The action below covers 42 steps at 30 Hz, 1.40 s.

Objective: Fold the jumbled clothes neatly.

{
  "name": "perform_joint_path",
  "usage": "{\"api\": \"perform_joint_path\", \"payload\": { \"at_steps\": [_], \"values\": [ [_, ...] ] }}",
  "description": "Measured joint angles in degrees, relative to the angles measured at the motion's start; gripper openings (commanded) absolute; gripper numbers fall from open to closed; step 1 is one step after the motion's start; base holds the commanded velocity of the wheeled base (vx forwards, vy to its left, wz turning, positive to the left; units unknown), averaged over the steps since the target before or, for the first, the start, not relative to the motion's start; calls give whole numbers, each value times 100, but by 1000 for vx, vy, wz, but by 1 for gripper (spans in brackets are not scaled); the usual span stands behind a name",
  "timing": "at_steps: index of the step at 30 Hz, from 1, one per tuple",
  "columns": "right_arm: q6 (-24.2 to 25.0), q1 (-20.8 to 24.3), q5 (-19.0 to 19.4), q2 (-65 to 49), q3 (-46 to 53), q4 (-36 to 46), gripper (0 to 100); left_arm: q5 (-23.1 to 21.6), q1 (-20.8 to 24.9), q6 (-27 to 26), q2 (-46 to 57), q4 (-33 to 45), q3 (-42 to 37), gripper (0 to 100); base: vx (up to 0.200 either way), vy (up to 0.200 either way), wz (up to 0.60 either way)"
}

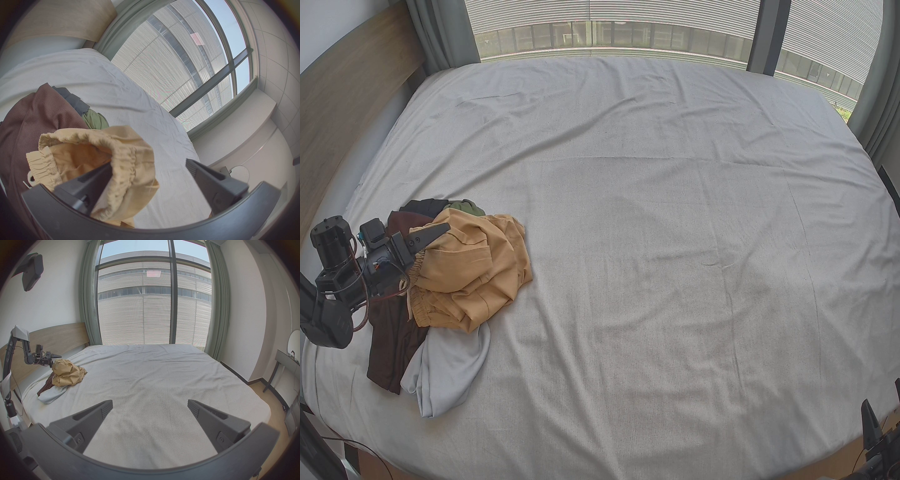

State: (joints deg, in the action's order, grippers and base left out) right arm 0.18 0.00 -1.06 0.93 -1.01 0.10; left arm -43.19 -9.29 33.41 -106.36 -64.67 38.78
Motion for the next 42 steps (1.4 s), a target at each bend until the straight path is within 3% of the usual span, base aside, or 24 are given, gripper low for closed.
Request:
{"api": "perform_joint_path", "payload": {
  "at_steps": [8,9,26,37,42],
  "values": [
    [0,0,0,0,0,0,100,-2,20,-299,-88,-375,-293,100,0,0,0],
    [0,0,0,0,0,-2,100,-2,20,-306,-105,-395,-301,0,0,0,0],
    [-13,0,0,0,0,0,100,-66,199,-162,-15,-661,-375,0,0,0,0],
    [-18,-7,6,0,0,0,100,-76,896,347,1320,-649,-505,0,0,0,0],
    [-5,-10,9,0,0,-2,100,-66,1436,429,1948,-516,-380,0,0,0,0]
  ]
}}
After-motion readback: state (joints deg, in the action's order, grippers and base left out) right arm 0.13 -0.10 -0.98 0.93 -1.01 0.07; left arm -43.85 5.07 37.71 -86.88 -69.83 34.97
